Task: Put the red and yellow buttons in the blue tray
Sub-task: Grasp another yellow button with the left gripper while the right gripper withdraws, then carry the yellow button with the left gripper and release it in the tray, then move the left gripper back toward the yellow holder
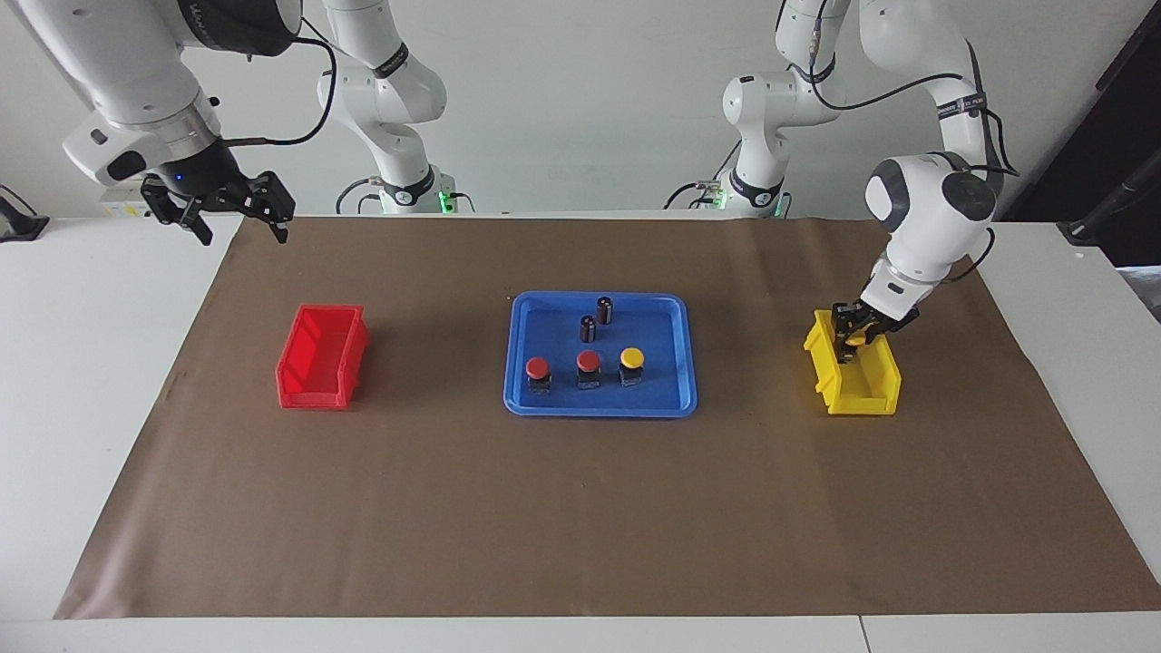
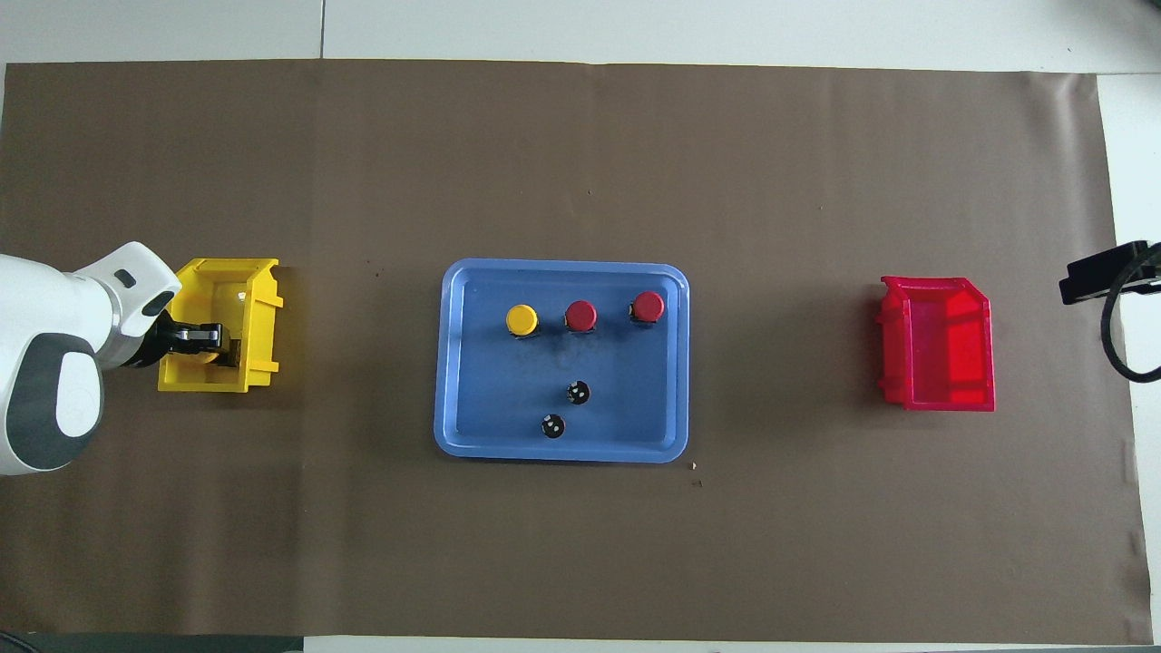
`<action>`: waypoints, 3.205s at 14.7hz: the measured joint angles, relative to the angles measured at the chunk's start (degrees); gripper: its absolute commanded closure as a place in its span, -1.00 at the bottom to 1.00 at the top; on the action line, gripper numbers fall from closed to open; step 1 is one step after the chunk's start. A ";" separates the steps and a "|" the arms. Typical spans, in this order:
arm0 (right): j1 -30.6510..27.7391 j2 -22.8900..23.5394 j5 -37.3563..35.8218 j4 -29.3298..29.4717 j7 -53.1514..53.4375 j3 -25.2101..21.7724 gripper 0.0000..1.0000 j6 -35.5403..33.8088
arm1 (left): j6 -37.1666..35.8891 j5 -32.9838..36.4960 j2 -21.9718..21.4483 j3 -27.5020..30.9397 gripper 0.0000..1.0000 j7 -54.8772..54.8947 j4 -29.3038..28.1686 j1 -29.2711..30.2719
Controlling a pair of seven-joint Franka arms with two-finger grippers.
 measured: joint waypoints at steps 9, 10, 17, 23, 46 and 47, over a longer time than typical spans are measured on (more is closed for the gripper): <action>0.04 -0.10 -0.04 -0.13 0.00 -0.11 -1.00 -0.07 | -11.30 1.98 6.65 -0.81 0.97 -7.18 21.93 -5.90; 0.06 -0.11 -0.04 -0.13 0.00 0.01 -1.00 -0.09 | -11.48 2.01 7.27 -0.91 0.97 -11.39 22.61 -8.39; 0.09 -0.12 -0.04 -0.13 0.00 0.17 -1.00 -0.37 | -9.11 2.14 8.29 -1.65 0.97 -38.27 19.89 -27.89; 0.06 -0.12 -0.04 -0.14 0.00 0.10 -1.00 -0.64 | -2.62 2.15 9.86 -1.66 0.97 -42.78 15.59 -31.50; 0.01 -0.16 -0.13 -0.19 0.00 -0.17 -1.00 -1.73 | -24.84 -0.19 2.94 0.40 -1.00 -17.23 29.40 -13.46; 0.01 -0.16 -0.14 -0.19 0.00 -0.17 -1.00 -1.76 | -26.97 -0.18 2.12 0.41 -1.00 -15.80 30.36 -12.03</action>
